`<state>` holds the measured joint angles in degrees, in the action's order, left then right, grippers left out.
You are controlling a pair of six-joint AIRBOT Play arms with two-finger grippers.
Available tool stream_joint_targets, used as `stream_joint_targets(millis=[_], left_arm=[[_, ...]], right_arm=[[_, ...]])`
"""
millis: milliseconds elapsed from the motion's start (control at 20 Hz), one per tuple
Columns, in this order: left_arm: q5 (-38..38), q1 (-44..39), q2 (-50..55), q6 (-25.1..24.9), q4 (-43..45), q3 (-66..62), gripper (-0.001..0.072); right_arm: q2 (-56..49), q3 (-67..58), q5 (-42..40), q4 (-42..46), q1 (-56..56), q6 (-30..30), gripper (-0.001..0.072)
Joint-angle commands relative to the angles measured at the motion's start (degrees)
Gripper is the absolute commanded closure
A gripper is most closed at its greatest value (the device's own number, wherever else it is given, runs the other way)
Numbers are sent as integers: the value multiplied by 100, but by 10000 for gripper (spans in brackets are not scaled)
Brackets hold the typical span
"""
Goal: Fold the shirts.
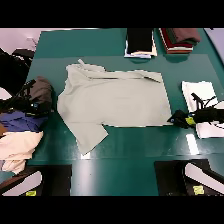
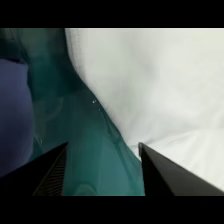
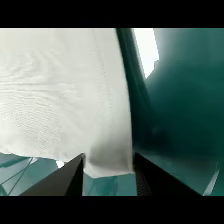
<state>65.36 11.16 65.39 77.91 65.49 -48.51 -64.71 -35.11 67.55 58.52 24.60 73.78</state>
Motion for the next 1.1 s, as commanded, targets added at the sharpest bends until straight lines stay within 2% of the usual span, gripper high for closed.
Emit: stream_joint_targets(millis=[0, 50, 100, 400, 500, 650, 700, 750, 800, 1050], left_arm=[[7, 7, -9, 4, 7, 208, 179], [-9, 0, -9, 7, 0, 293, 179], [-46, -44, -9, 4, 7, 393, 179], [-496, -885, 17, 35, -212, 866, 178], [-758, -1123, 20, 273, -234, 1010, 178], [-1075, -1366, 20, 313, -411, 1082, 181], [-1126, -1375, 13, 315, -455, 1075, 280], [-1154, -1373, 13, 313, -459, 1016, 543], [-1132, -1373, -11, 310, -422, 881, 682], [-811, -1355, -1126, 555, 153, -911, 681]], right_arm=[[7, 55, -164, -42, -282, 9, 447], [7, 55, -153, -48, -286, 2, 599], [9, 55, -160, -44, -306, 0, 693], [22, 39, -162, -42, -693, 7, 693], [22, 37, -164, -39, -807, 7, 693], [24, 20, -151, -42, -846, 7, 693], [24, -52, -96, -37, -846, 7, 693], [31, -190, 0, -33, -846, 7, 693], [37, -404, 116, -28, -846, 7, 693], [732, -2120, 518, -4, -844, 7, 693]])
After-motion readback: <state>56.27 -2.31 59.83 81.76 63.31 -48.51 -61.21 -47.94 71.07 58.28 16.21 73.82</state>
